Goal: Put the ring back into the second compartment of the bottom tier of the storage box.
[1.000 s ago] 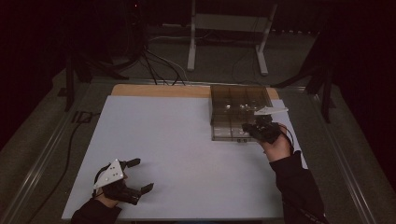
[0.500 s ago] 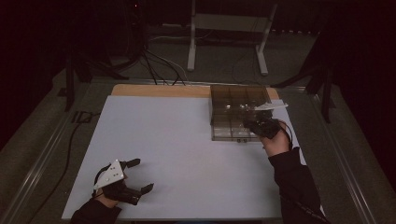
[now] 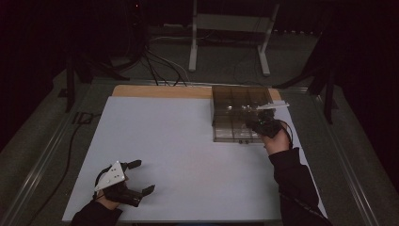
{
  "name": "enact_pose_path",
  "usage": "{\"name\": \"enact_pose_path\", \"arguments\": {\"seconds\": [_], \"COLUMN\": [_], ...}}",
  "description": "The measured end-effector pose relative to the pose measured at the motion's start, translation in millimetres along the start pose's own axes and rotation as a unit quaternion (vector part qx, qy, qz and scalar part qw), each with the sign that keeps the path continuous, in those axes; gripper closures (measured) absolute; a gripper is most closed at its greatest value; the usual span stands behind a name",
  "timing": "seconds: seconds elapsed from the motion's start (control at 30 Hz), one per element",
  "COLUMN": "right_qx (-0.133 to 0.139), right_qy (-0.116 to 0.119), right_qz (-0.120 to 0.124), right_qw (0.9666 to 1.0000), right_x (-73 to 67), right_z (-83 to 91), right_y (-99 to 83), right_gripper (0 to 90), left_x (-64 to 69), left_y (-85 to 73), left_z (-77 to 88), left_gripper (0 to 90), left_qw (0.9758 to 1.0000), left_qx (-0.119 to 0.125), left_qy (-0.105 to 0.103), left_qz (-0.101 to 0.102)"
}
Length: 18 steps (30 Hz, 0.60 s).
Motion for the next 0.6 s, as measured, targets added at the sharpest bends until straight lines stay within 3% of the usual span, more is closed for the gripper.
{"name": "enact_pose_path", "arguments": {"seconds": [0.17,0.6], "right_qx": [-0.003,-0.01], "right_qy": [0.009,0.003], "right_qz": [-0.008,-0.014], "right_qw": [0.9999,0.9998], "right_x": [3.1,5.0], "right_z": [-7.6,-21.2], "right_y": [-1.4,-2.7], "right_gripper": [88.0,87.9], "left_x": [-0.2,0.0], "left_y": [0.0,-0.1], "left_z": [0.0,-0.3], "left_gripper": [0.7,0.6], "left_qw": [1.0,1.0], "left_qx": [0.001,0.0], "left_qy": [-0.001,0.0], "left_qz": [0.001,0.0]}}
Point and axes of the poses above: each handheld gripper's, and its own axes: z roughly backward along the jaws, y roughly out of its top, x roughly to its right, the point moved 5 cm from there along -z, roughly forward along the jaws, and after that the axes turned 13 degrees about -x, right-handed, at the moved point
